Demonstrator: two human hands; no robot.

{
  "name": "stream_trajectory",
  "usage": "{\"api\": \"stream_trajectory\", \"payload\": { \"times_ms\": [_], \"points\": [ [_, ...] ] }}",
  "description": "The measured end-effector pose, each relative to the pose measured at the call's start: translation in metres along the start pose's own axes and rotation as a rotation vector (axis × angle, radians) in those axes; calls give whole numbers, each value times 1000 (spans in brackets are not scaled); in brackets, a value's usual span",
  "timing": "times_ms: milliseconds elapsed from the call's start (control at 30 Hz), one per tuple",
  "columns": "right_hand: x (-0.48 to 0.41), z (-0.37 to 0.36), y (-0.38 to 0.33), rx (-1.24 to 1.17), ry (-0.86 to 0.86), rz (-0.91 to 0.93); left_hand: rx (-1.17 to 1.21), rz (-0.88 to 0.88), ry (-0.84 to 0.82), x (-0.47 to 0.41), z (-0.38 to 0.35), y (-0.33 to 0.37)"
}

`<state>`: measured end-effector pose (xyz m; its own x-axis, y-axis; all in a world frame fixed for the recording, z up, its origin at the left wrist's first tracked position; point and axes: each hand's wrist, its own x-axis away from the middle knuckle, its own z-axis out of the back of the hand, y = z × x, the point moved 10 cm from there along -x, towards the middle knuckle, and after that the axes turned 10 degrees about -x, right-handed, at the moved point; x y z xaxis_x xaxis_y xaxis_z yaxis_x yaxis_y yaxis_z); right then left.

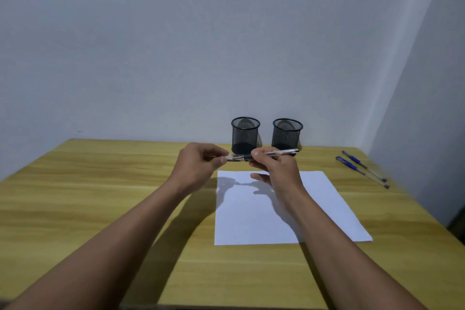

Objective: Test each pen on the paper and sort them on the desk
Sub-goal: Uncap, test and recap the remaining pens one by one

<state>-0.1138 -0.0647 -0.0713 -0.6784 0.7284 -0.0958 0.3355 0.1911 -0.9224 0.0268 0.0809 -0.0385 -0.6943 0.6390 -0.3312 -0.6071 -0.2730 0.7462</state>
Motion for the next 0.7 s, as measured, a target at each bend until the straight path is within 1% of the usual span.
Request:
{"api": "stream_trajectory", "payload": {
  "times_ms": [133, 267, 367, 467, 633, 700],
  "points": [
    [3, -1, -8, 15, -56, 1, 86, -19, -52, 3, -9, 15],
    [6, -2, -13, -48, -79, -25, 304, 57, -84, 11, -18, 22],
    [8, -2, -14, -91, -78, -38, 407, 93, -74, 15, -23, 25],
    [9, -1, -16, -92, -84, -34, 435, 108, -59, 16, -24, 25],
    [10, 1, -17, 9, -150, -69, 413, 138, -72, 17, -25, 22],
    [8, 9, -25, -18, -118, -58, 426, 150, -55, 16, -23, 22]
  ]
}}
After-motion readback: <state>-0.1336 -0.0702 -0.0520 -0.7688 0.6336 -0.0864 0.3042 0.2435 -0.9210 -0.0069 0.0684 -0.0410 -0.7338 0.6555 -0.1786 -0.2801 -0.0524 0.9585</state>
